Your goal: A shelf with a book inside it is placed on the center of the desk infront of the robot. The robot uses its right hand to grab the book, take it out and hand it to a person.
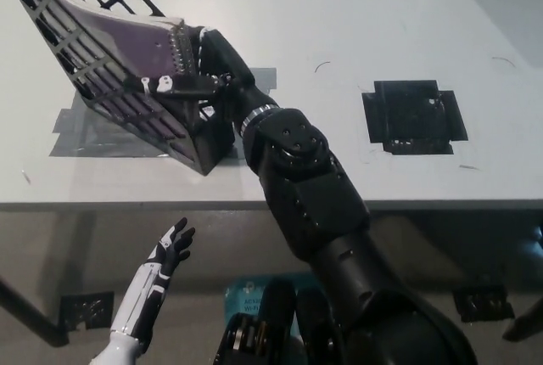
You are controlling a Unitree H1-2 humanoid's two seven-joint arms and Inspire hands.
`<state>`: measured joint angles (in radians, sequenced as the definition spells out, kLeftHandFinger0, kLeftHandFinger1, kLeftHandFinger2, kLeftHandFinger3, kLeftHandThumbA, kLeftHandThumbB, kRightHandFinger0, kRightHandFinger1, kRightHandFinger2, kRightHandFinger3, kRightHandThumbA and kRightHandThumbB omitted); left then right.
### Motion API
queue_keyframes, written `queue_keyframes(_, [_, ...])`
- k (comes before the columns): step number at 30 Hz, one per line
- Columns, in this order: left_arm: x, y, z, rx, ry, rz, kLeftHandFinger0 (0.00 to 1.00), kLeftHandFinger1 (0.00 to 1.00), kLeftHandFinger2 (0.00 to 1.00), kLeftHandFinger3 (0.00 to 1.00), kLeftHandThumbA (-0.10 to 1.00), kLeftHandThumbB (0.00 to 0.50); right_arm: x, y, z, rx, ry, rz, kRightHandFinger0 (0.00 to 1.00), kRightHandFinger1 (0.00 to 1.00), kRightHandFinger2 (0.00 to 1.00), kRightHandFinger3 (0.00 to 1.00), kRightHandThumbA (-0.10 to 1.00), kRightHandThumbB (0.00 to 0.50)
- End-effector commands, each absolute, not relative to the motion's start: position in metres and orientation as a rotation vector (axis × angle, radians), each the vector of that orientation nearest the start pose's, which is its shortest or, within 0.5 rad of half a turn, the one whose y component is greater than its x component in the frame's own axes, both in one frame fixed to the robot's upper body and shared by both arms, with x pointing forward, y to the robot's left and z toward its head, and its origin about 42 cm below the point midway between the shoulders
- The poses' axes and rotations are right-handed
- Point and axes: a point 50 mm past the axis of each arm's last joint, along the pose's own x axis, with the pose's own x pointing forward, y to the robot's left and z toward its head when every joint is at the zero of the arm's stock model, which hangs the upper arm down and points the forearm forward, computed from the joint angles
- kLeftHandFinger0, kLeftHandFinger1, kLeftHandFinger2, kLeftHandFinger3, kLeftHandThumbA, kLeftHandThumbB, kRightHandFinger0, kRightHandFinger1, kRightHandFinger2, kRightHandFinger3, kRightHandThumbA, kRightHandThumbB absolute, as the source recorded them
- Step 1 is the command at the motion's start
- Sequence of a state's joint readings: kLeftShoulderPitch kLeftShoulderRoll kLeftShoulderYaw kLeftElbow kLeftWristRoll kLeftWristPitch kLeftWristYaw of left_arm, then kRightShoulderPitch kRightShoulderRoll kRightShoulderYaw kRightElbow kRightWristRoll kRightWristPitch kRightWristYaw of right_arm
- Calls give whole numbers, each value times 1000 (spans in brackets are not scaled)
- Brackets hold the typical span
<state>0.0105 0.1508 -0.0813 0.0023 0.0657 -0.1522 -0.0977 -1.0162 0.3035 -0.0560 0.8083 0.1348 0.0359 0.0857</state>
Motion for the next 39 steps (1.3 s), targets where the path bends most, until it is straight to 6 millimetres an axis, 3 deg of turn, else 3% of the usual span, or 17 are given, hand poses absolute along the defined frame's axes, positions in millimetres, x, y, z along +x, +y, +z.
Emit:
queue_keyframes(1, [282, 233, 116, 240, -180, -216, 1000, 1000, 1000, 1000, 1000, 325, 487, 58, 330, 411, -175, 590, 0, 0, 0, 0, 1000, 53])
queue_keyframes(9, [285, 232, 118, 248, -196, -221, 1000, 1000, 1000, 1000, 1000, 316, 492, 50, 326, 515, -113, 579, 0, 0, 0, 0, 1000, 13])
queue_keyframes(14, [287, 231, 119, 236, -196, -225, 1000, 1000, 1000, 1000, 1000, 324, 495, 44, 329, 594, -102, 568, 0, 0, 0, 0, 1000, 37])
queue_keyframes(19, [287, 231, 119, 242, -191, -223, 1000, 1000, 1000, 1000, 1000, 322, 493, 42, 346, 656, -139, 561, 0, 0, 0, 0, 1000, 48])
queue_keyframes(20, [287, 231, 118, 240, -191, -222, 1000, 1000, 1000, 1000, 1000, 326, 489, 40, 360, 675, -168, 554, 0, 0, 0, 0, 1000, 68])
queue_keyframes(24, [287, 231, 117, 231, -208, -227, 1000, 1000, 1000, 1000, 1000, 300, 482, 35, 381, 697, -207, 555, 0, 0, 0, 0, 1000, 69])
queue_keyframes(25, [287, 230, 116, 224, -201, -227, 1000, 1000, 1000, 1000, 1000, 306, 477, 31, 395, 726, -236, 564, 0, 0, 0, 0, 1000, 55])
queue_keyframes(31, [287, 230, 115, 221, -206, -237, 1000, 1000, 1000, 1000, 1000, 297, 464, 21, 429, 782, -321, 558, 0, 0, 0, 0, 1000, 37])
queue_keyframes(34, [288, 232, 113, 241, -214, -244, 1000, 1000, 1000, 1000, 1000, 296, 458, 11, 456, 850, -382, 548, 0, 0, 0, 0, 1000, 27])
queue_keyframes(39, [286, 232, 112, 240, -210, -247, 1000, 1000, 1000, 1000, 1000, 314, 455, -5, 475, 930, -433, 535, 0, 0, 0, 0, 1000, 12])
